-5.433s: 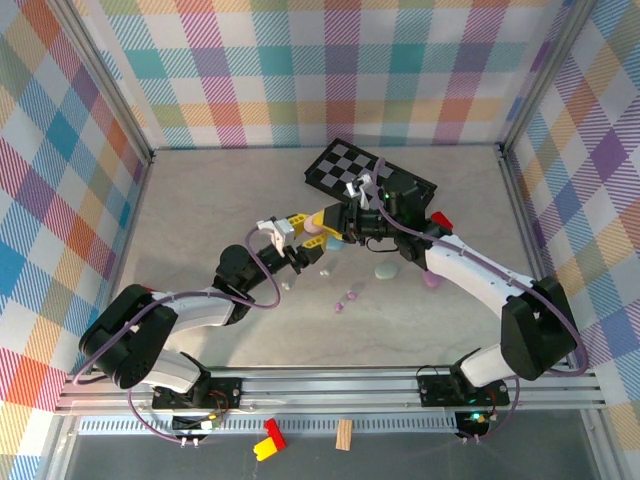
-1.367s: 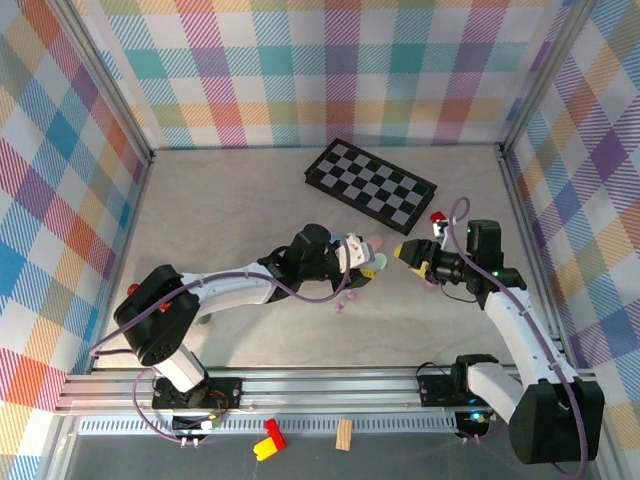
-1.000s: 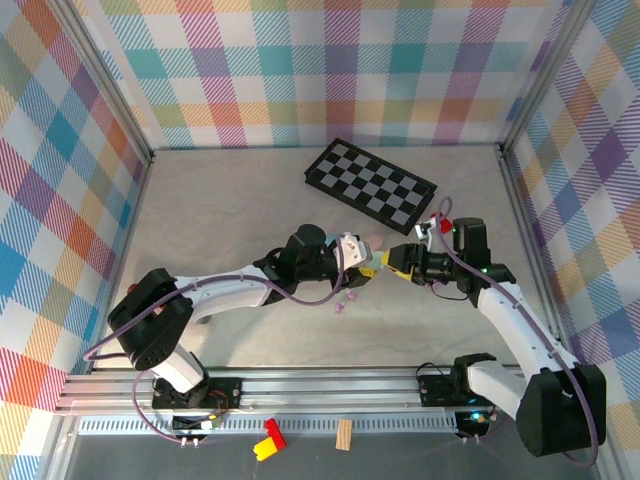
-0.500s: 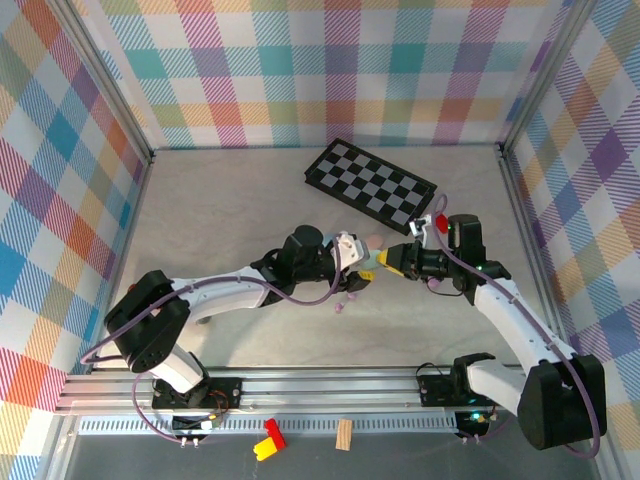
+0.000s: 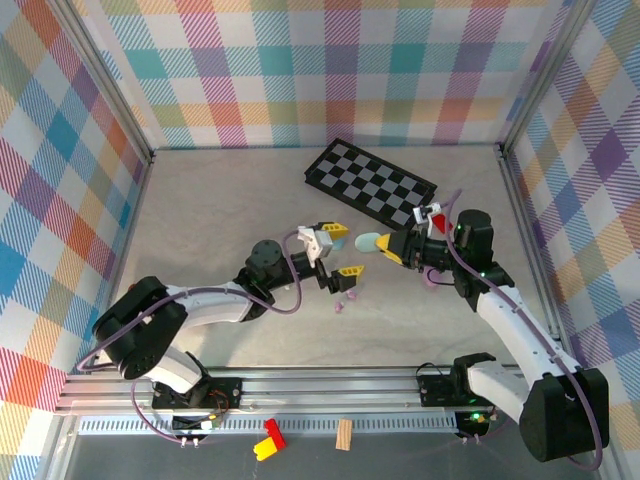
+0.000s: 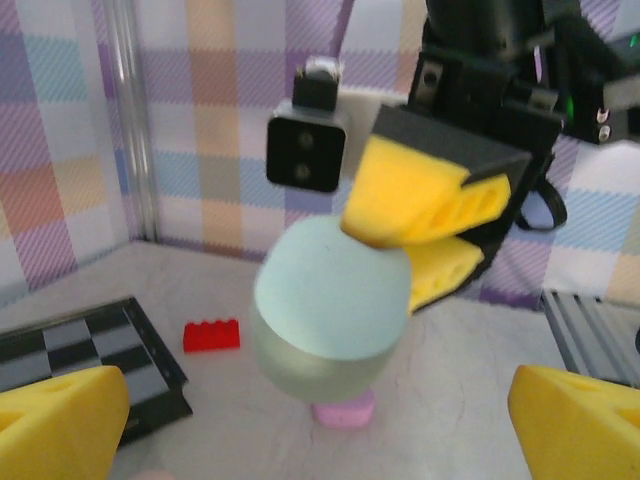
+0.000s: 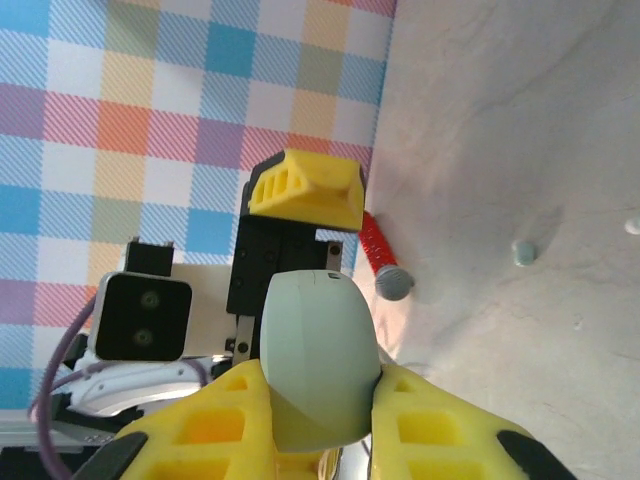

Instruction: Insert wireless bluetooth earbuds into charging case

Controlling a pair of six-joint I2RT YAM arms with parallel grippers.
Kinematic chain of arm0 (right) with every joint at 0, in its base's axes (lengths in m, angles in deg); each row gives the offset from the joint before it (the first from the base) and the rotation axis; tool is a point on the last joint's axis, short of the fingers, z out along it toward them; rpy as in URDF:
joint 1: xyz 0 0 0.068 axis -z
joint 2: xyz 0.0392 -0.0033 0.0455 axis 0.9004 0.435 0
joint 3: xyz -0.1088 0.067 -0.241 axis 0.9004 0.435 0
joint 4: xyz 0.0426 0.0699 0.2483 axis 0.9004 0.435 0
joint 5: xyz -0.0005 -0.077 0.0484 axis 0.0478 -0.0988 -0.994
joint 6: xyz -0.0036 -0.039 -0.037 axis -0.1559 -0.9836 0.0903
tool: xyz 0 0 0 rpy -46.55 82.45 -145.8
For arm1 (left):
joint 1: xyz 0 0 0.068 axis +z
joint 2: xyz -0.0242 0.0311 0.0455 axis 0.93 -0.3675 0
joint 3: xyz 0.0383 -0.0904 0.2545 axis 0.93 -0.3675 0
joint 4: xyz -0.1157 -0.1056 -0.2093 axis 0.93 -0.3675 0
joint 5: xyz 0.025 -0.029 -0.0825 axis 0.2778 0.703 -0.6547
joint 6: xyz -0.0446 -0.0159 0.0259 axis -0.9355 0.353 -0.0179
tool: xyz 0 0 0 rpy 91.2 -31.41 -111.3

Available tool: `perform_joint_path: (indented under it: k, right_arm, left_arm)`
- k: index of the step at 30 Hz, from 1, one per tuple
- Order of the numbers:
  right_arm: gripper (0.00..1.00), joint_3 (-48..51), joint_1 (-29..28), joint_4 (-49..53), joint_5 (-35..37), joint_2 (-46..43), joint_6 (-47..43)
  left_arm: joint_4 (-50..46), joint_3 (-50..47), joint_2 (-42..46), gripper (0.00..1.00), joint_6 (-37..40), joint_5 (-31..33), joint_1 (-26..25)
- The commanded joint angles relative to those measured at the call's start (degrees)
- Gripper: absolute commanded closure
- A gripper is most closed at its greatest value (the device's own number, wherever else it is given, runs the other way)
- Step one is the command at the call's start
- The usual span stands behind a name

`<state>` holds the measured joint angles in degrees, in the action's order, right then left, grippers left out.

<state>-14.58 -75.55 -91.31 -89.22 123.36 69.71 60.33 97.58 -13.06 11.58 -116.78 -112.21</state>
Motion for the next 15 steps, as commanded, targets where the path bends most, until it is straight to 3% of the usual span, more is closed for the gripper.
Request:
perform_joint_path:
  k: [1,11,15]
  right_arm:
    - [0.87,0.56,-0.27,-8.98,-3.36,-1.78,8.21]
    - [0.86,3.01,-0.35,-21.26,-2.04,-2.75,21.71]
    - [0.87,3.56,-0.35,-22.34,-1.31,-3.26,24.01]
  left_arm:
    - [10.08,1.00,-1.04,0.04,-2.78,-4.52,0.03]
    - [10.35,4.69,-3.19,0.04,0.68,-9.10,0.07]
    - [10.33,6.72,-4.31,0.11,0.38,-10.20,0.06]
